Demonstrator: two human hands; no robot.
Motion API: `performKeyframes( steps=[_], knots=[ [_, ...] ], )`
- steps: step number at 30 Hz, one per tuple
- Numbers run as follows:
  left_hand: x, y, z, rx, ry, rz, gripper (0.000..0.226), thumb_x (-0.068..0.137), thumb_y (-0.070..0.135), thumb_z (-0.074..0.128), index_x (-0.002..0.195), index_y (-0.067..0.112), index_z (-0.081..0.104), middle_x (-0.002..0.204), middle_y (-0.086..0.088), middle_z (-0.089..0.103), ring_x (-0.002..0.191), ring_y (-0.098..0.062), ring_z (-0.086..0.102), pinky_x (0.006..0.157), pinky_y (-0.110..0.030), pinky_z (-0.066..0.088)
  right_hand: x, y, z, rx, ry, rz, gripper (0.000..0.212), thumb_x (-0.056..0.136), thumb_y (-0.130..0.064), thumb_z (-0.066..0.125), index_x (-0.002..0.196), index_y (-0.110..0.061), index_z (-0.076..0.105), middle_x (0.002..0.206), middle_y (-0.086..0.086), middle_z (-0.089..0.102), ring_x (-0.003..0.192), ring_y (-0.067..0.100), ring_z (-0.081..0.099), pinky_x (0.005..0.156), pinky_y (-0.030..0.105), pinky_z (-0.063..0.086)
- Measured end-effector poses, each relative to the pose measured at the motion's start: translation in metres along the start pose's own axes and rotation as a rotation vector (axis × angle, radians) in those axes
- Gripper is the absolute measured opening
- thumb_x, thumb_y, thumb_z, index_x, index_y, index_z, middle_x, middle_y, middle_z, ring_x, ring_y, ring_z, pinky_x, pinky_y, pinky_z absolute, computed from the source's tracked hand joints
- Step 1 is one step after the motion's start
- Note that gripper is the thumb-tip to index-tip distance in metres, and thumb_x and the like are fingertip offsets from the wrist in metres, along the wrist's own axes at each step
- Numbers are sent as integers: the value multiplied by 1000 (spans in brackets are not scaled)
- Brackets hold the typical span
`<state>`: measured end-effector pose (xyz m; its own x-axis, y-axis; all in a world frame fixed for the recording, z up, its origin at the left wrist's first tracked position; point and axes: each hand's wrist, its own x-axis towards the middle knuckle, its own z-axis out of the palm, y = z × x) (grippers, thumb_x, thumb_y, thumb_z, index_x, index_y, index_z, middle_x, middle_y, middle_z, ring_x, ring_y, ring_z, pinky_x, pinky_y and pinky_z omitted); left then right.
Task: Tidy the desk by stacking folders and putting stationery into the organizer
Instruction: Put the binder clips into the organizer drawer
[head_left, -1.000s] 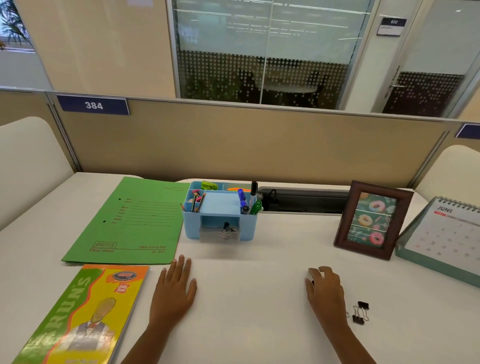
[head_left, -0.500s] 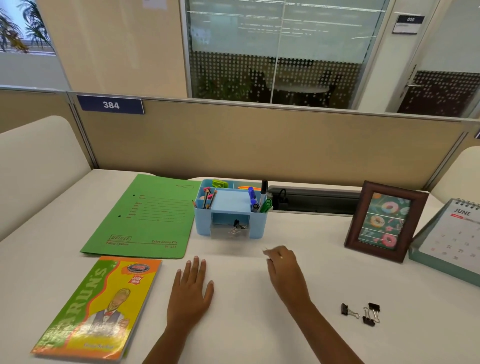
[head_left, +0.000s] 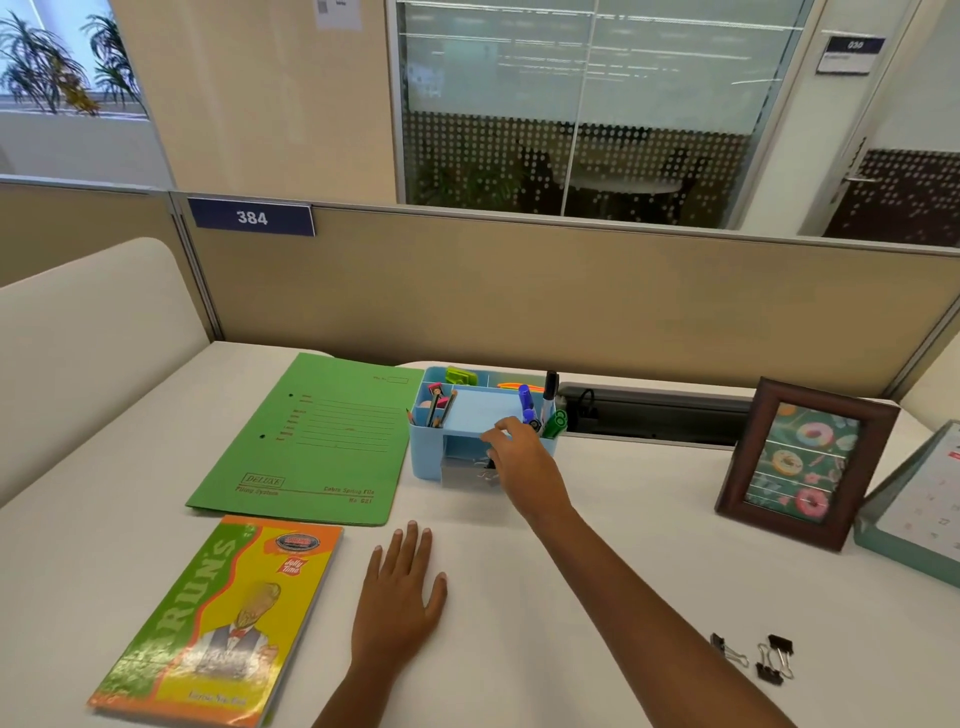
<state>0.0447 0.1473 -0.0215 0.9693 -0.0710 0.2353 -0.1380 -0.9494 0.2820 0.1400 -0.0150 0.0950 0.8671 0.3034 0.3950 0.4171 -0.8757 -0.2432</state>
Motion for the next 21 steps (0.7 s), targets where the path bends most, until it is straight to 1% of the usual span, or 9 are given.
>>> performKeyframes(
  steps=[4, 6, 9, 11, 15, 17, 18, 19, 21],
  knots=[
    [1, 0, -2, -13, -17, 5, 54, 78, 39, 37, 126, 13, 43, 125, -12, 60, 119, -19, 36, 110, -24, -3, -19, 12, 1, 21, 133, -42, 31, 62, 5, 78, 90, -5, 68, 97, 17, 66, 87, 30, 67, 60, 28, 57],
    [1, -1, -1, -18, -23, 9, 54, 79, 38, 37, 126, 13, 43, 125, -13, 59, 119, -20, 36, 110, -23, -3, -36, 20, -2, 36, 169, -45, 30, 58, 5, 81, 84, -7, 69, 90, 15, 68, 80, 27, 68, 56, 23, 55],
    [2, 0, -1, -1, -36, 9, 55, 79, 38, 36, 126, 11, 46, 125, -13, 59, 120, -22, 40, 110, -24, -2, -68, 38, 0, 53, 250, 18, 20, 66, 2, 74, 83, -7, 70, 88, 13, 69, 85, 19, 64, 63, 17, 51],
    [2, 0, -1, 20, -46, 0, 55, 80, 38, 36, 123, 8, 54, 125, -13, 59, 117, -27, 52, 110, -23, -3, -93, 52, 0, 49, 291, 101, 14, 77, -8, 59, 86, -9, 70, 89, 9, 68, 89, 13, 55, 79, 17, 42],
    [2, 2, -1, 81, -23, -15, 56, 79, 37, 36, 118, 5, 60, 122, -16, 61, 107, -32, 61, 109, -23, -1, -145, 77, -5, 0, 321, 232, 34, 84, -22, 38, 88, -9, 69, 87, 8, 67, 89, 12, 45, 85, 21, 37],
    [2, 2, 1, 115, 2, -12, 57, 79, 37, 35, 116, 3, 62, 121, -17, 61, 105, -33, 62, 107, -30, 8, -168, 90, -9, -42, 315, 289, 32, 82, -21, 40, 87, -9, 69, 86, 8, 67, 88, 12, 45, 80, 22, 43],
    [3, 3, 3, 127, 13, -8, 57, 79, 36, 35, 115, 2, 62, 120, -18, 61, 104, -34, 62, 104, -34, 16, -179, 95, -11, -60, 311, 329, 28, 81, -18, 43, 87, -8, 69, 86, 9, 67, 88, 13, 48, 73, 21, 50],
    [3, 4, 5, 134, 21, -7, 57, 78, 36, 35, 114, 1, 63, 119, -20, 61, 104, -35, 62, 100, -38, 25, -189, 100, -13, -79, 310, 365, 26, 79, -15, 46, 87, -8, 69, 86, 9, 67, 87, 16, 53, 69, 27, 55],
    [4, 9, 7, 142, 18, -19, 58, 77, 35, 35, 112, -1, 64, 117, -22, 62, 102, -35, 63, 91, -43, 44, -207, 105, -17, -134, 299, 412, 31, 77, -14, 42, 86, -6, 70, 85, 11, 67, 80, 26, 64, 62, 32, 58]
  ],
)
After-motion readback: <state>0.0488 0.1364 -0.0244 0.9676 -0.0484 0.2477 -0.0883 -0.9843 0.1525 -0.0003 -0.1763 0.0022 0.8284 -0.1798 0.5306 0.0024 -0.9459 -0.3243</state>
